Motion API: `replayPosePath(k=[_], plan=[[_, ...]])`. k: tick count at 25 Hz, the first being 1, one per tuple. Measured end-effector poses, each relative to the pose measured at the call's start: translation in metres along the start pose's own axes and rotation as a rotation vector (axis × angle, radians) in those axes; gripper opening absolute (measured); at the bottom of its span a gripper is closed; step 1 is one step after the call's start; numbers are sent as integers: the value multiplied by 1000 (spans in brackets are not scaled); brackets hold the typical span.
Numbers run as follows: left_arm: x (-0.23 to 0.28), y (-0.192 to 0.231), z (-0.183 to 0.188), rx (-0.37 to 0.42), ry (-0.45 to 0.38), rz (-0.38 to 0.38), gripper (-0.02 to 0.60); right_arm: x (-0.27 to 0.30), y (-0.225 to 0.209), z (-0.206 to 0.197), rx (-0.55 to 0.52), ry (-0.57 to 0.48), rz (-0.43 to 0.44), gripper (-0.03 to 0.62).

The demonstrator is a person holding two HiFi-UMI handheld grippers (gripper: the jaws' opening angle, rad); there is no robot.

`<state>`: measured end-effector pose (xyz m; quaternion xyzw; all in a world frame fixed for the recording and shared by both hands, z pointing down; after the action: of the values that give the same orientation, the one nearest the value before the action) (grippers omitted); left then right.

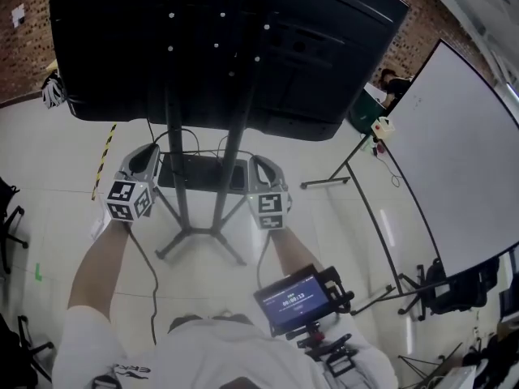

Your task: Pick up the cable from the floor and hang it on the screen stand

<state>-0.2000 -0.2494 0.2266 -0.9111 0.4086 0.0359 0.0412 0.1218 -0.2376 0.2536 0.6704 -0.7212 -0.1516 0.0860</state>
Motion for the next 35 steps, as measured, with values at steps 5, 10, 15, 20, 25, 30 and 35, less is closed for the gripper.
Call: replayPosePath(k=[5,10,15,20,25,30,35], plan=[[1,-11,62,98,-51,-26,15,-17,-21,48,-15,-70,-26,31],[7,-18,107,129,-63,-42,15,-26,-40,82,-23,-130,-45,31],[4,-25,136,143,-83,-39,15,-31,-52,110,-31,-185,-57,31],[2,-29,148,147,-84,-23,17,-31,-61,131,-45,-225,-56,31],[2,-33,151,142,-86,4,17,-26,-68,145,-57,-252,-46,31],[5,-31,163,118,-112,37,17,-14,-77,164,-71,-292,-32,31],[6,-28,181,112,-135,70,17,-1,-83,181,-77,-333,-18,31]])
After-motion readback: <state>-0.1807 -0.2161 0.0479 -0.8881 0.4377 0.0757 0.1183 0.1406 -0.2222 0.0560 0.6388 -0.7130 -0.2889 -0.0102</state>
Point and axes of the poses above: the fingertips, and each gripper's own axes: x forward along the fingers, y to its left, z out of its top, the point moved 8 cm from there along -x, backward along the fingers, and after that the axes turned 14 degrees about -z, right-handed, at the moved point
